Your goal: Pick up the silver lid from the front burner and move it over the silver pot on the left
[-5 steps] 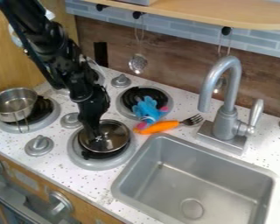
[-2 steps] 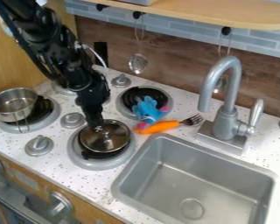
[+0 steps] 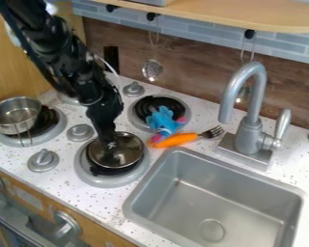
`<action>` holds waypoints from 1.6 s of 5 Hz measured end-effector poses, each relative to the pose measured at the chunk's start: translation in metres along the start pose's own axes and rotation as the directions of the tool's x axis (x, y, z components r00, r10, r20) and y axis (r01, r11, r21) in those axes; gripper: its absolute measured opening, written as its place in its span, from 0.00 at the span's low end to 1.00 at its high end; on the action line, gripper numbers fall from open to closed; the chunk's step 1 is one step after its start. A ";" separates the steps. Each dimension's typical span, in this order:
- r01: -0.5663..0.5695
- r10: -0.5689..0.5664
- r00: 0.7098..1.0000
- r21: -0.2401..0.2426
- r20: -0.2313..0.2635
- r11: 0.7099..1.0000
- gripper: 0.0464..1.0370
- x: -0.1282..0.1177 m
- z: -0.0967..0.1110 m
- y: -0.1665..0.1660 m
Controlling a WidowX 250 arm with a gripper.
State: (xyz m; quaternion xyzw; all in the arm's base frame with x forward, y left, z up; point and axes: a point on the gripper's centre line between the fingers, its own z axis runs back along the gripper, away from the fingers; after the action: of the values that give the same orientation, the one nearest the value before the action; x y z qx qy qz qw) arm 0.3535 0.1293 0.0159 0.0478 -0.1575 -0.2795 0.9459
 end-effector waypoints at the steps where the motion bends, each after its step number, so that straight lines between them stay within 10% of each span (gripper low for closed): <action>1: 0.028 -0.028 1.000 -0.013 0.002 1.000 0.97 0.012 -0.012 -0.004; 3: 0.085 -0.084 0.996 -0.031 0.029 0.996 0.92 0.029 -0.018 -0.013; 5: 0.075 -0.073 0.997 -0.040 0.039 0.996 0.37 0.032 -0.019 -0.017; 6: 0.066 -0.065 0.997 -0.036 0.035 0.997 0.26 0.028 -0.019 -0.014; 8: 0.030 -0.029 0.999 -0.024 0.025 0.999 0.26 0.016 -0.015 -0.005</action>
State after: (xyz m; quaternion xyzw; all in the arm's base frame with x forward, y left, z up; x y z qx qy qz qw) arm 0.3686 0.1163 0.0049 0.0351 -0.1652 -0.2960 0.9401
